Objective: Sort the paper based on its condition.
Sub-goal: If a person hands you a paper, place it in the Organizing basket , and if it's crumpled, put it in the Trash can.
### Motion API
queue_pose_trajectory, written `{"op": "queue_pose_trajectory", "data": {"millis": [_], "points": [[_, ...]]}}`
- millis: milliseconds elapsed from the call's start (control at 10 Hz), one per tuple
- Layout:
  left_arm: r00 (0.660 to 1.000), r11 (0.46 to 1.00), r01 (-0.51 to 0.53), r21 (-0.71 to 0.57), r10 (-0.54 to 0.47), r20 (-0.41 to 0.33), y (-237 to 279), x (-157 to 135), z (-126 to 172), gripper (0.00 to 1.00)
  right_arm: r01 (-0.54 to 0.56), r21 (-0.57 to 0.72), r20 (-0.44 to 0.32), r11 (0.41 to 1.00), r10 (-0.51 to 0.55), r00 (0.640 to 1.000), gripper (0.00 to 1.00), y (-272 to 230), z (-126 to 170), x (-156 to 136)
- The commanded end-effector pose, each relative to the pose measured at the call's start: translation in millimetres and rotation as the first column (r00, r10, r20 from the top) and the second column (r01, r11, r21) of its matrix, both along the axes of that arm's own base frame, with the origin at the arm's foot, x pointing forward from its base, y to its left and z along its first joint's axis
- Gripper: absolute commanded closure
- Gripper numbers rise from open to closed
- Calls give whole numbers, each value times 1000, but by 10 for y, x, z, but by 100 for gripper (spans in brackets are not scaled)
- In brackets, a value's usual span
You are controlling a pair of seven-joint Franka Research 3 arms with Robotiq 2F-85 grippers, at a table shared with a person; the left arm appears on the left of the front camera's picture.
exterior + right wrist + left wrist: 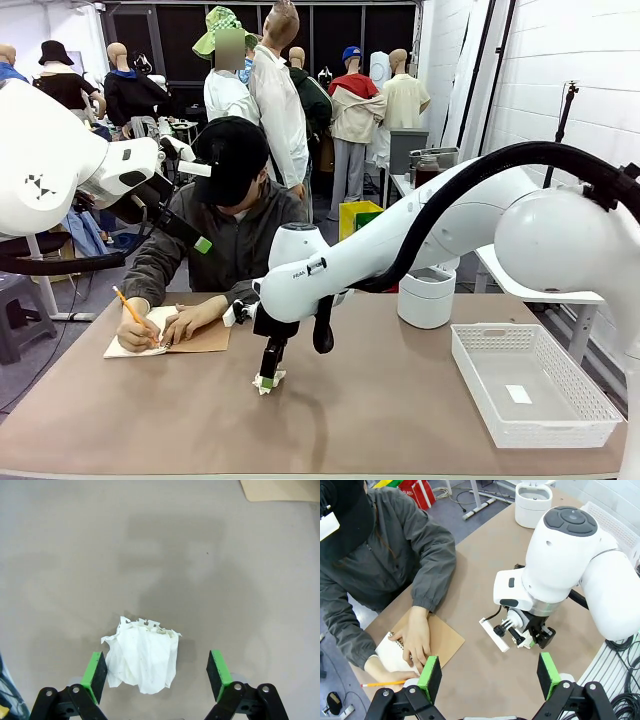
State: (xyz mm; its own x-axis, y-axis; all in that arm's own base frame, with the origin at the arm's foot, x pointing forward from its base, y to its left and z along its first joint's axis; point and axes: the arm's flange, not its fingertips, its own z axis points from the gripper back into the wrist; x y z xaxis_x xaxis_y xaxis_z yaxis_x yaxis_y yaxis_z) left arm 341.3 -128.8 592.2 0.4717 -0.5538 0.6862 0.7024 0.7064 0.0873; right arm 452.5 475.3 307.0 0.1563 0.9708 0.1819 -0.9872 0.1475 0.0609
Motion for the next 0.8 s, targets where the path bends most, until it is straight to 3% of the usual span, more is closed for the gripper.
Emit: {"op": "queue_pose_trajectory", "data": {"millis": [0, 400, 600, 700], "points": [[1000, 1000, 1, -4, -1, -5, 16, 11, 14, 0, -19, -31, -4, 999, 19, 1000, 0, 75, -35, 50], [1000, 1000, 1, -4, -1, -5, 16, 11, 14, 0, -13, -43, -29, 999, 11, 1000, 0, 97, -46, 51], [1000, 1000, 1, -4, -1, -5, 16, 11, 14, 0, -1, -52, -33, 999, -1, 999, 37, 102, -42, 45], [1000, 1000, 1, -4, -1, -5, 16, 11, 14, 0, 3, -51, -35, 999, -4, 999, 37, 102, -37, 46]]}}
